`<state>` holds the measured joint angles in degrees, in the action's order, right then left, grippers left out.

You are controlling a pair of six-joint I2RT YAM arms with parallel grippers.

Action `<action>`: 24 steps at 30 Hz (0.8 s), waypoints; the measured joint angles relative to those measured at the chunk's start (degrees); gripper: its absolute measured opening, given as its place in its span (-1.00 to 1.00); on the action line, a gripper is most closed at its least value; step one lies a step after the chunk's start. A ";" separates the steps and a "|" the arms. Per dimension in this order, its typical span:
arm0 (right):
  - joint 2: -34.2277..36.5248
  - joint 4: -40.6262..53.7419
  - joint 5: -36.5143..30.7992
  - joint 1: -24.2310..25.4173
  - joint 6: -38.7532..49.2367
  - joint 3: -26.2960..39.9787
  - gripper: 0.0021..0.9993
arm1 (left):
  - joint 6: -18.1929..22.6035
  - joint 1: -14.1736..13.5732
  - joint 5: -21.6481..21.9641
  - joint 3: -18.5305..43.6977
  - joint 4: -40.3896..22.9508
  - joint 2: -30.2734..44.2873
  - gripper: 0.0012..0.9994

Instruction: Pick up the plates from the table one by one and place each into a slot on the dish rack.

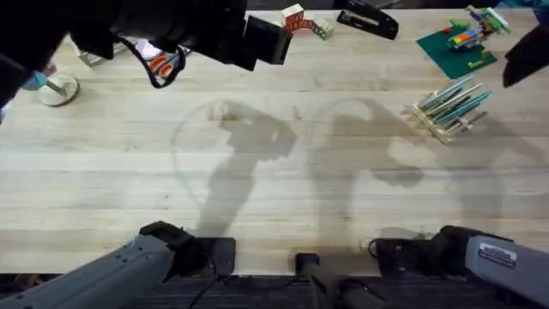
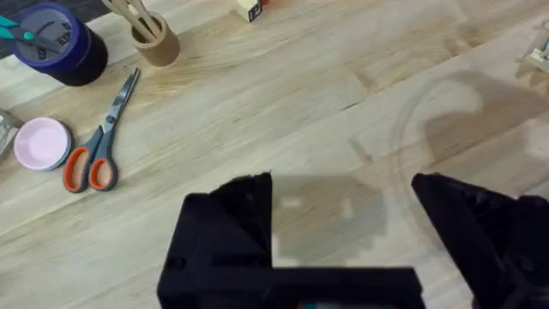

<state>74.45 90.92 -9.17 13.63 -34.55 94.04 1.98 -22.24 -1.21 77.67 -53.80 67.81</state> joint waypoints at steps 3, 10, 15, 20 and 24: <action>-0.78 0.32 5.46 -0.82 7.74 0.00 0.99 | 0.02 0.00 0.00 0.00 -0.02 0.00 0.99; -0.69 0.85 12.63 -6.32 17.84 0.00 0.99 | 0.00 0.00 0.00 0.00 -0.02 0.00 0.99; -0.44 0.83 13.42 -7.10 19.71 0.00 0.99 | 0.00 0.00 0.00 0.00 -0.02 0.00 0.99; -0.28 0.92 13.49 -7.10 19.79 0.00 0.99 | 0.00 0.00 0.00 0.00 -0.02 0.00 0.99; -0.28 1.35 13.49 -7.10 19.79 0.00 0.99 | 0.00 0.00 0.00 0.00 -0.02 0.00 0.99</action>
<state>74.17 92.27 4.32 6.52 -14.76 94.04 1.98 -22.24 -1.21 77.67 -53.82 67.81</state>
